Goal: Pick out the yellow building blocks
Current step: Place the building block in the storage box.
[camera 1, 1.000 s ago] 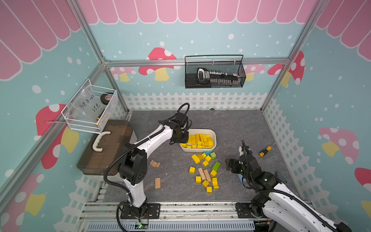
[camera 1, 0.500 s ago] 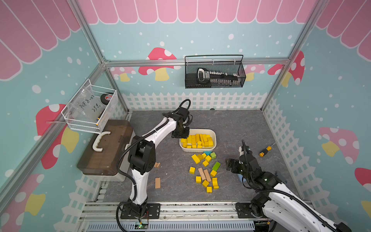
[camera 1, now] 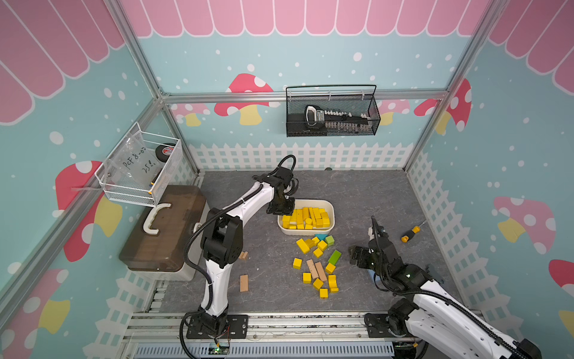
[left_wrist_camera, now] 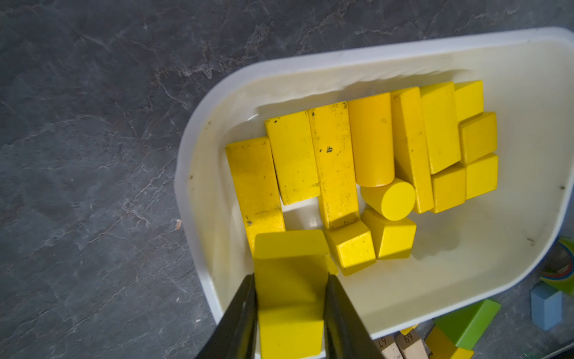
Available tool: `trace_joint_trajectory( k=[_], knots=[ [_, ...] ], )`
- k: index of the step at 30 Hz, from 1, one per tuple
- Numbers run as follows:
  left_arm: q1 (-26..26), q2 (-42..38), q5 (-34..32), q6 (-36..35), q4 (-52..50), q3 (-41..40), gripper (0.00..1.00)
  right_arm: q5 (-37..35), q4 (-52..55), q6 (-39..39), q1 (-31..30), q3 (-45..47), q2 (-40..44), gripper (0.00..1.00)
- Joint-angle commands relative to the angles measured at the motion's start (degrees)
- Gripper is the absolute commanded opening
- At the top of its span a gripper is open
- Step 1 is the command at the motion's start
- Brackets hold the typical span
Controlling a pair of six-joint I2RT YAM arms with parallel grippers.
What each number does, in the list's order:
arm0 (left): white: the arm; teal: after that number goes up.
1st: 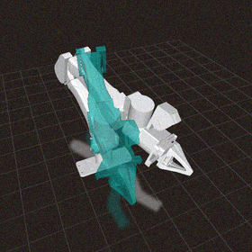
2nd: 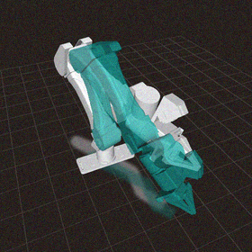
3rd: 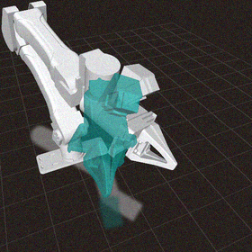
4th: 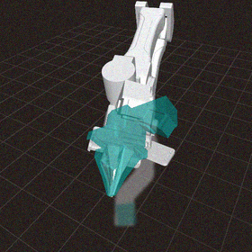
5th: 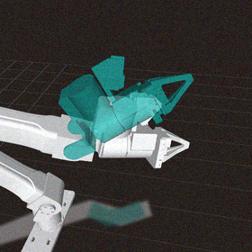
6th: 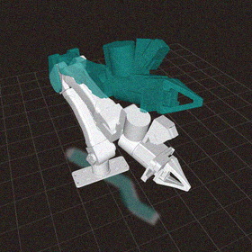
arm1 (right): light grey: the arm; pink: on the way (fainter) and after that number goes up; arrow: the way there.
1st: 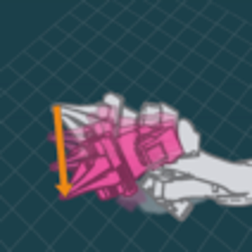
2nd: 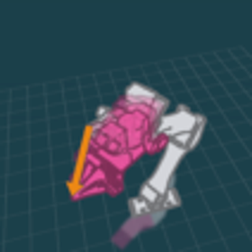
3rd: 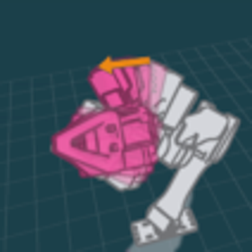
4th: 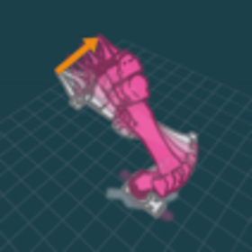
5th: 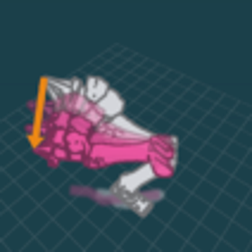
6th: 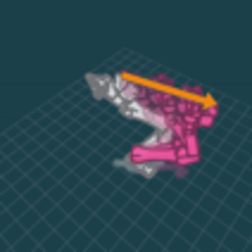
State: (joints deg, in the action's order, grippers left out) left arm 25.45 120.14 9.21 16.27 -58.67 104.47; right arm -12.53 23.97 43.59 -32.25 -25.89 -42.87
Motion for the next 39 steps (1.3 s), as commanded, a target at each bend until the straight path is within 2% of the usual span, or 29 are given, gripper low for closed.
trace_joint_trajectory(
  k=[1, 8, 17, 39],
  knots=[
    [-0.58, -0.66, 1.60, -0.44, 0.94, -0.22, 0.33, -0.20, -0.06, 0.43, 0.19, -1.14, -0.60, 0.94],
    [-0.83, -2.99, -3.73, -2.29, 0.15, -0.10, 0.34, -1.18, -0.09, 0.59, 0.22, -2.30, -2.26, 0.94],
    [-1.02, -3.65, -0.04, -2.89, -0.29, -0.35, 0.36, -1.80, -0.02, 1.32, 0.26, -2.52, -1.11, 0.94],
    [-1.61, -1.06, -1.73, -3.18, -0.72, 0.27, 0.38, -2.62, -1.87, 3.14, 0.57, -2.52, -4.31, 0.94]
  ],
)
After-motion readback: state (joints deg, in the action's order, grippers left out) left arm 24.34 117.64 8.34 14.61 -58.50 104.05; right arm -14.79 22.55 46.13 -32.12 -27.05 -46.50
